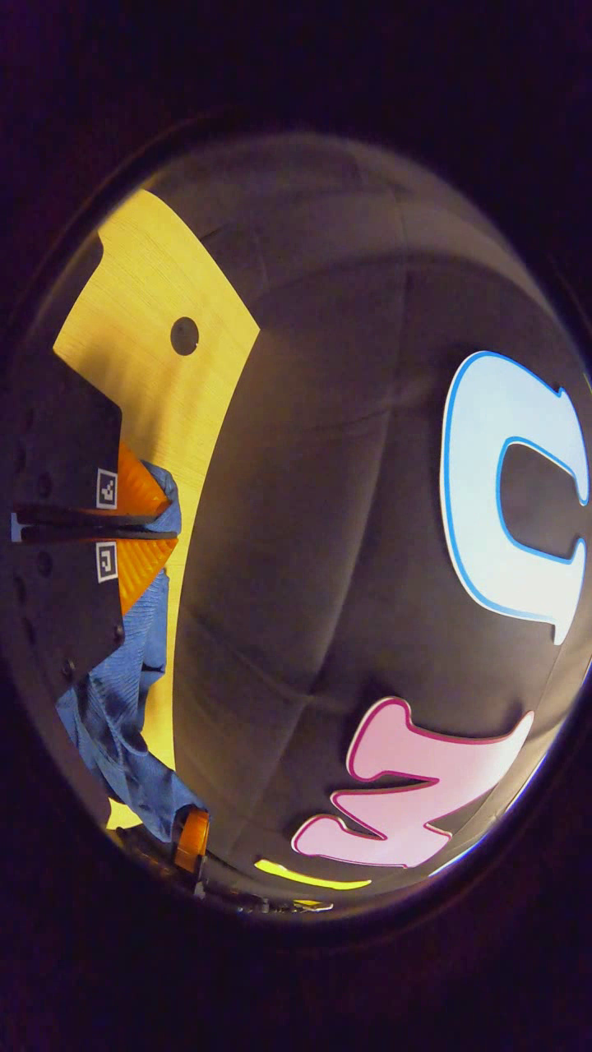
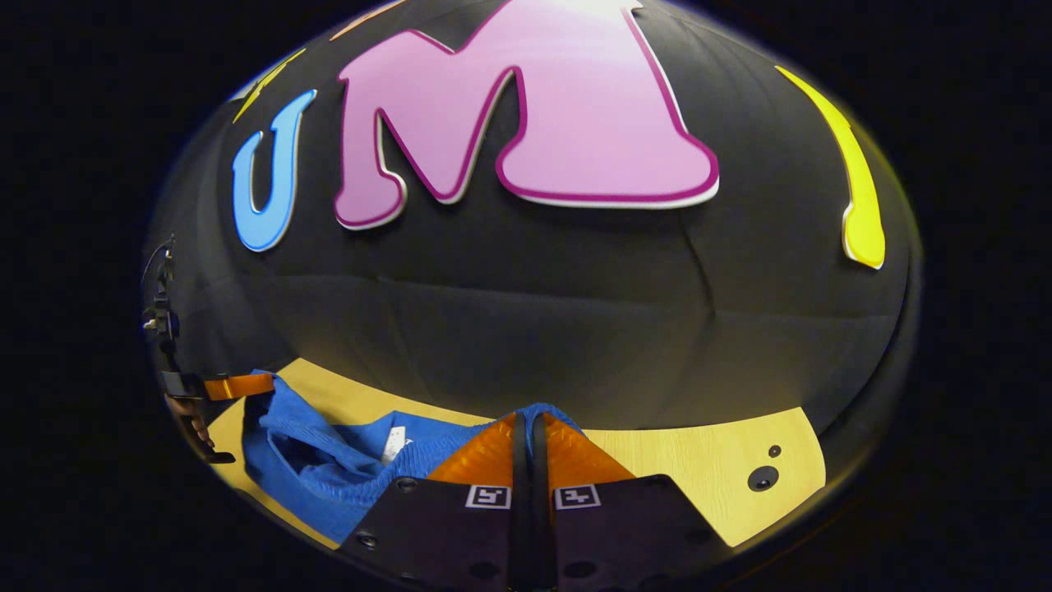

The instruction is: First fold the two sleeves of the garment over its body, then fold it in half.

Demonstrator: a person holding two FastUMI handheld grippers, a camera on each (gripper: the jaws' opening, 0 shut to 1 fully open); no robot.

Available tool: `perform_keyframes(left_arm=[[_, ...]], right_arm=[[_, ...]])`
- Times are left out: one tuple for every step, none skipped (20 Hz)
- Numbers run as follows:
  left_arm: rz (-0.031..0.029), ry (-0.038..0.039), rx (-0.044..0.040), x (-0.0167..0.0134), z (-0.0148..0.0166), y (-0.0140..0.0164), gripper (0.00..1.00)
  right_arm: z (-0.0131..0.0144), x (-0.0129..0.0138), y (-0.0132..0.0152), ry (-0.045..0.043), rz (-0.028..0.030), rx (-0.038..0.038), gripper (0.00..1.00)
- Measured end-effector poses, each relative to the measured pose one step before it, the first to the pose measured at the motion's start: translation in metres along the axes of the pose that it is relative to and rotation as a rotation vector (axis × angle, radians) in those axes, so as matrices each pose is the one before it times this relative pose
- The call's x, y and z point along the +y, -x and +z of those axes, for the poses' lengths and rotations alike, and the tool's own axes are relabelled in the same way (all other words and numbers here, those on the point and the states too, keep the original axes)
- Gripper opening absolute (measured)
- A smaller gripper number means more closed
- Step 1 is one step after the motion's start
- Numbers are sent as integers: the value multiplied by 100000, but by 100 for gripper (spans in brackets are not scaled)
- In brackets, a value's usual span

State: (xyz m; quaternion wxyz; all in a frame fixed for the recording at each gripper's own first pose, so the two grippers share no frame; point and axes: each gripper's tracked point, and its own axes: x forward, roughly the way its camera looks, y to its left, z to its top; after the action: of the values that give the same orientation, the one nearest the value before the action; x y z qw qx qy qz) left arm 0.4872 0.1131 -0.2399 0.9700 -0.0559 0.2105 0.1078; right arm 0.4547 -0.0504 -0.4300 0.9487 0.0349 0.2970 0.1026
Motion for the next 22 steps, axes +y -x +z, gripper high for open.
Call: perform_keyframes(left_arm=[[1555,-3044,1562,357,-929,-1208,0],[1514,-3122,1535,319,-967,-1255,0],[310,-1632,1369,28,-864,-1031,1],[-1515,856,607,-311,-454,-511,5],[-598,819,728,-174,-515,-140,6],[-159,1397,1848,-326,-404,154,33],[1218,1666,1107,-73,-386,295,59],[1479,549,-2000,0,291,311,85],[824,345,-3026,151,500,469,84],[-291,-252,-2742,-264,676,864,83],[-133,-501,-2641,-254,627,1206,83],[-594,-876,-2601,-133,698,1284,83],[-893,-1400,-3346,-217,858,1340,83],[-1447,-1788,-3342,-408,1017,1480,83],[-1739,-1510,-3288,-653,1042,1761,83],[-2698,864,-2827,-789,974,1690,82],[-2473,3036,-2094,-826,993,1606,83],[-1405,3388,-1767,-402,876,1898,83],[-1157,2914,-1526,-122,620,2019,83],[-520,2273,-2079,-78,875,2114,83],[-71,1782,-2522,42,955,2078,82],[559,1098,-4344,385,1220,1989,83]], right_arm=[[-943,-298,-989,-642,-2044,1101,5],[-551,25,-610,-1145,-984,361,10],[-28,-227,-535,-540,-1395,-785,14],[-8,-471,-242,-50,-1738,-1311,21],[146,-396,-222,-90,-2321,-1222,25],[12,-133,248,23,-633,-704,46],[7,115,385,-219,48,-549,66],[-93,171,585,545,-65,-448,86],[35,131,857,1166,-290,-1064,88],[4,159,990,1498,-275,-1083,92],[169,-16,1087,1839,-744,-2024,93],[229,-5,1367,1528,-1023,-1901,94],[351,158,1343,840,-441,-2256,95],[514,327,1490,540,-406,-2468,96],[428,210,1549,604,-600,-1876,96],[472,-74,1643,1013,-1470,-2396,96],[1114,61,1701,47,-1200,-4201,96],[1169,118,1634,-134,-707,-3910,98],[1259,73,1777,-191,-328,-3709,98],[1335,134,1939,-158,-337,-3055,97],[1332,188,1869,208,-313,-2402,97],[1201,-176,1805,66,-1175,-2307,97]])
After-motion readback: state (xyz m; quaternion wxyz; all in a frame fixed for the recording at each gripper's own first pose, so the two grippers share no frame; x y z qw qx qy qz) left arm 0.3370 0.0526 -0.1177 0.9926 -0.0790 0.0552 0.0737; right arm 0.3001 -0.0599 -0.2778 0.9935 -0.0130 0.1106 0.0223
